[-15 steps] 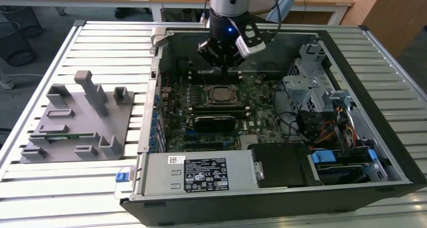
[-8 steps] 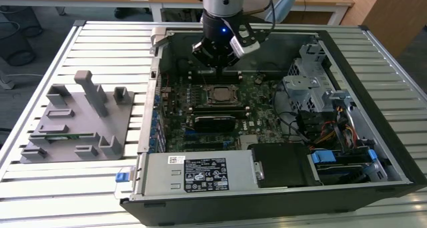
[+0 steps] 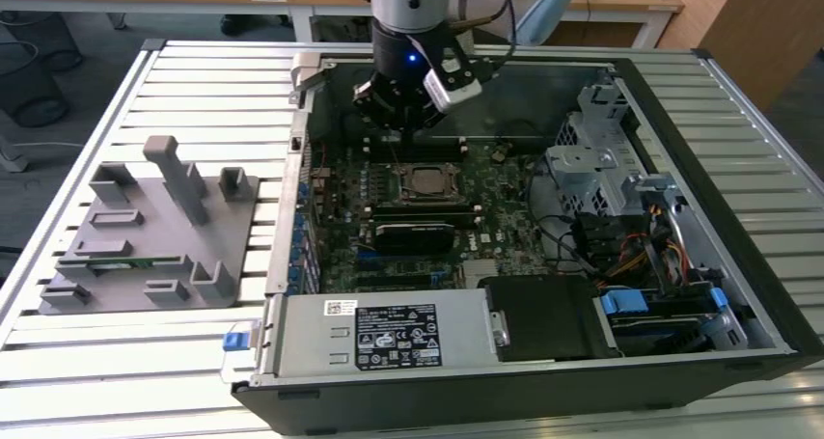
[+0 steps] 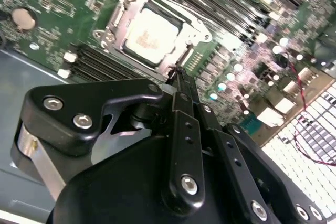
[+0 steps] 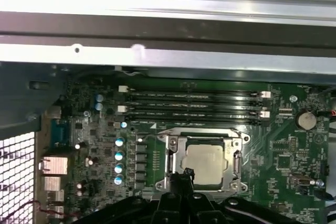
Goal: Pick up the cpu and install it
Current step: 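Install the first cpu locking lever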
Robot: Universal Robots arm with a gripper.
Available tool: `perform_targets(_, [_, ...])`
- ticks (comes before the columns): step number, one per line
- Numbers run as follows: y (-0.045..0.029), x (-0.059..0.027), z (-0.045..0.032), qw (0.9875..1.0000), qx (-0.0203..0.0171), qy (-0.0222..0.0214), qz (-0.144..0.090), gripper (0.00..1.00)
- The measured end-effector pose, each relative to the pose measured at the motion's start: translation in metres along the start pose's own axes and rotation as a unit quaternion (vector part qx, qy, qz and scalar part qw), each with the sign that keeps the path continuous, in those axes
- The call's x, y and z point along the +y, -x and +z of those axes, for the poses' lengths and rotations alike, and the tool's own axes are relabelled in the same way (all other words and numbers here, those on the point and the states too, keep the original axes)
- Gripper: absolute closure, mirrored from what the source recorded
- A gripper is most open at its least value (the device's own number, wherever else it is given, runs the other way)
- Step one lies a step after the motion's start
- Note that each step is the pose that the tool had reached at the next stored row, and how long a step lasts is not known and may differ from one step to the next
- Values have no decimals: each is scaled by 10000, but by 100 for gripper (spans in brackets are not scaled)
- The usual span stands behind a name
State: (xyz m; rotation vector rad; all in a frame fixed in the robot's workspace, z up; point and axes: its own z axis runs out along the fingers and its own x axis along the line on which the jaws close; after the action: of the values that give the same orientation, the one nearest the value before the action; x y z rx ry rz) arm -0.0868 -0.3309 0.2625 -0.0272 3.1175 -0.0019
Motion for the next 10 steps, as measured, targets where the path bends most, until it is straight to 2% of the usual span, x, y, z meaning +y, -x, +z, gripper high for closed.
perform_targets(10, [-238,4,4,10000,0,1,2,89])
